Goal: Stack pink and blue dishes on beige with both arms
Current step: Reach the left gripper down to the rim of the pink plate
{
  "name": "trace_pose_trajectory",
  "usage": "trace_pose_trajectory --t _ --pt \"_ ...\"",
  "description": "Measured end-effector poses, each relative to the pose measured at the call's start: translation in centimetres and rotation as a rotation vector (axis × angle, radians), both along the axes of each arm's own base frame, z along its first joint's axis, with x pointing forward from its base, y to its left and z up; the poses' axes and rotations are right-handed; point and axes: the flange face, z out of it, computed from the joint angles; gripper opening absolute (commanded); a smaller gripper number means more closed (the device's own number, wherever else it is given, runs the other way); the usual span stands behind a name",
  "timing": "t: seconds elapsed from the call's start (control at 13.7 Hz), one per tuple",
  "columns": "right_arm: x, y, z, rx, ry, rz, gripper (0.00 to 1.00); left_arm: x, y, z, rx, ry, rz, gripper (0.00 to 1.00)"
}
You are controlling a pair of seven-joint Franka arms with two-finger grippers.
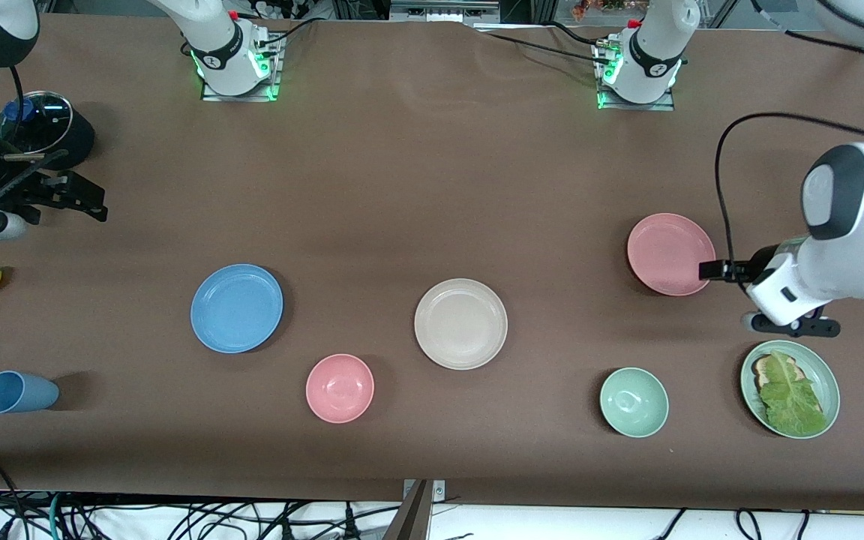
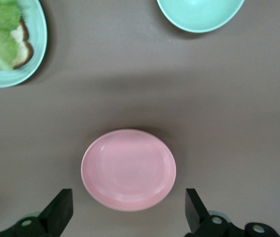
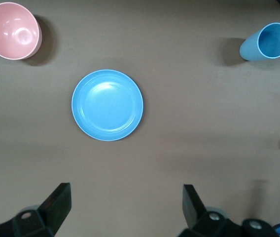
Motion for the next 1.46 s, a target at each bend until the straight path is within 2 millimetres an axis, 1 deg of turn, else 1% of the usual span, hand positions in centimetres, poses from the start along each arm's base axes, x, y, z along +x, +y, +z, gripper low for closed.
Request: trace_pose_trajectory --t 0.15,0.22,0.44,0.59,0.66,0.8,1.02,1.24,1.32,1.46 --pt "0.1 -0.5 -0.1 -0.001 0.002 -0.009 1.00 0.3 0.2 -2.1 0.003 0.023 0.003 1.00" --pt "0.1 -0.7 -0.2 -0.002 0.003 -0.013 1.00 0.4 0.7 -3.1 0.004 0.031 0.011 1.00" --pt "0.1 -0.7 -0.3 -0.003 0.004 -0.012 1.00 0.5 3.3 -6.7 0.007 0.021 0.049 1.00" --pt "0.1 -0.6 -0.3 -0.002 0.004 -0.011 1.00 -0.4 5.2 -9.7 0.008 -0.006 0.072 1.00" --pt "0.1 -0.6 -0.3 -0.002 0.005 -0.012 1.00 -1.3 5.8 -11.2 0.007 -0.021 0.074 1.00" --pt "0.1 -0.7 -0.3 -0.002 0.006 -0.013 1.00 -3.5 7.3 -13.5 -0.002 -0.065 0.043 1.00" --pt "0.2 -0.7 -0.4 0.000 0.006 -0.013 1.00 -6.9 10.0 -15.5 -0.013 -0.104 0.002 1.00" --pt "0.2 -0.6 -0.4 0.001 0.006 -0.013 1.00 -8.9 11.7 -16.1 -0.037 -0.128 -0.012 1.00" --pt "0.2 -0.6 -0.4 0.002 0.006 -0.013 1.00 -9.4 12.0 -16.5 -0.077 -0.135 -0.009 1.00" --pt "0.2 -0.6 -0.3 0.004 0.004 -0.013 1.00 -10.3 11.9 -17.4 -0.177 -0.150 -0.015 1.00"
